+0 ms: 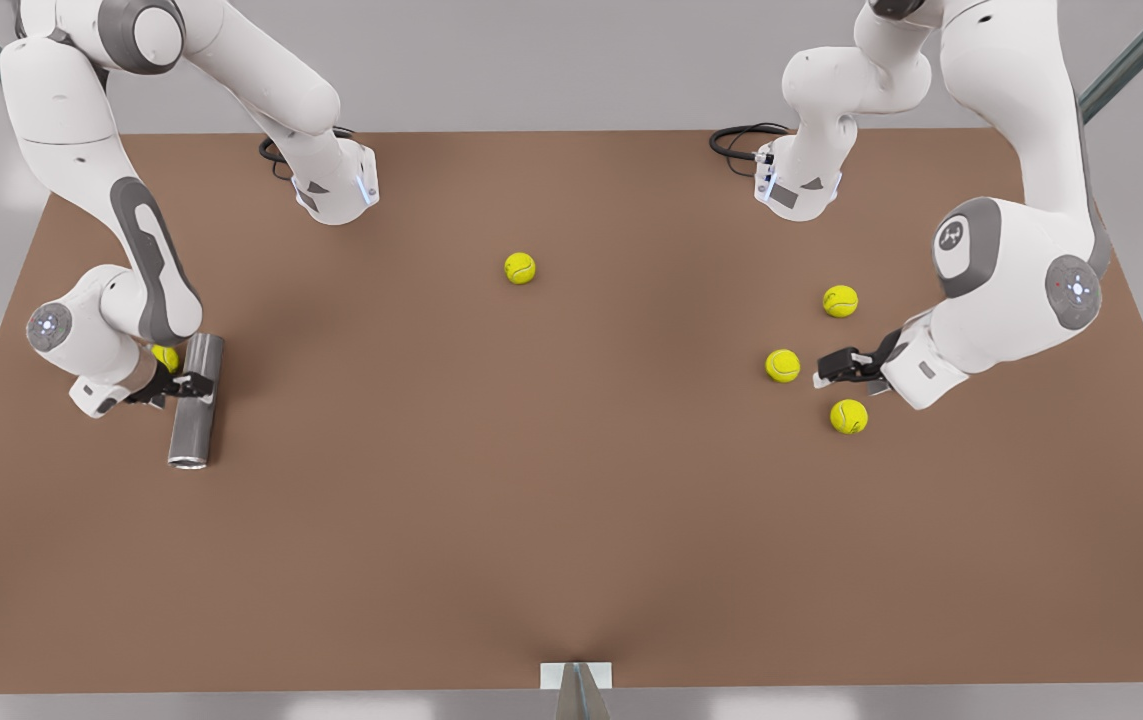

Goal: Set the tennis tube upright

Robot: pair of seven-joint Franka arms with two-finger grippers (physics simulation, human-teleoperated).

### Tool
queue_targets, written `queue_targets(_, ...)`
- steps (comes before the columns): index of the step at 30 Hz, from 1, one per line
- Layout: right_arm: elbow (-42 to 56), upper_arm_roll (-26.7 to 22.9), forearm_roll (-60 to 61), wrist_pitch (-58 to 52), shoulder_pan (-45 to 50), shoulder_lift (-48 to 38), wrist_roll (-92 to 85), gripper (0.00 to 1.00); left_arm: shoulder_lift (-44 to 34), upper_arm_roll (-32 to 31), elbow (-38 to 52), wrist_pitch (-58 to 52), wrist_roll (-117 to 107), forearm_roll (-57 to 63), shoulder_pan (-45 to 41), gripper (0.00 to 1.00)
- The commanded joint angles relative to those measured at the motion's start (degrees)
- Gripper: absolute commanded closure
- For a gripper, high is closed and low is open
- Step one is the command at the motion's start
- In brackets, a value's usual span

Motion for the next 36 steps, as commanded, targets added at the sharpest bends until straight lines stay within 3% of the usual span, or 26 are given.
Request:
queue_targets(1, -0.1, -0.1, 0.0, 0.3, 0.0, 0.0, 0.0, 0.00, 0.3, 0.1, 0.0, 0.2, 0.0, -0.1, 0.0, 0.01)
queue_targets(18, -4.3, -0.2, -0.2, 7.5, -1.8, 2.6, 0.8, 0.00, 0.5, 0.3, 0.4, -0.2, -0.1, -0.1, 0.8, 0.01)
queue_targets(25, -4.9, -0.2, -1.6, 7.8, -1.7, 2.5, 0.3, 0.18, 0.5, 0.3, 0.3, -0.5, -0.2, -0.2, 0.7, 0.01)
queue_targets(36, -5.2, -0.3, -2.4, 8.2, -1.7, 2.2, -0.2, 0.26, 0.5, 0.3, 0.3, -0.2, 0.3, 0.0, 1.0, 0.01)
